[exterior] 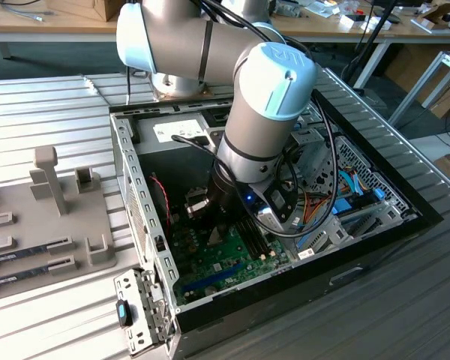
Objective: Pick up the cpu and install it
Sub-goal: 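Close the cpu cover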
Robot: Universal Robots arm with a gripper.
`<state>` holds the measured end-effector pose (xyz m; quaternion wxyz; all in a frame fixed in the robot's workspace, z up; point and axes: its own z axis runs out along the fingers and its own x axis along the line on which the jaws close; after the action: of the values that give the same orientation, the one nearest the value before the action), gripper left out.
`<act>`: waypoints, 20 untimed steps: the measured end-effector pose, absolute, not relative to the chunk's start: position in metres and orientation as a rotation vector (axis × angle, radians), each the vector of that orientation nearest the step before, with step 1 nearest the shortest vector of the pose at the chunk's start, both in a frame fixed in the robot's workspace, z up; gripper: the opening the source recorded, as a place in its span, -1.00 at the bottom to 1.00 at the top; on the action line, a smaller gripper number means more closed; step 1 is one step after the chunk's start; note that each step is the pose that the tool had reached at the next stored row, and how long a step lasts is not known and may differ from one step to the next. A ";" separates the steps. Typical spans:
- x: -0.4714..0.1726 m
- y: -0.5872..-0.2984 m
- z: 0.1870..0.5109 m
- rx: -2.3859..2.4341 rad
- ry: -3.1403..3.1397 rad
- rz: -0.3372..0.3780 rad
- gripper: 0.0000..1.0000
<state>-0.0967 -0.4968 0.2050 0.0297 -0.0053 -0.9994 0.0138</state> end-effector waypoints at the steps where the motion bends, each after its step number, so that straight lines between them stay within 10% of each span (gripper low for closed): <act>1: -0.097 -0.497 0.205 -0.016 -3.082 0.043 -0.20; 20: -0.098 -0.497 0.206 -0.016 -3.082 0.043 -0.20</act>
<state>-0.0983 -0.4971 0.2055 0.0297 -0.0053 -0.9994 0.0139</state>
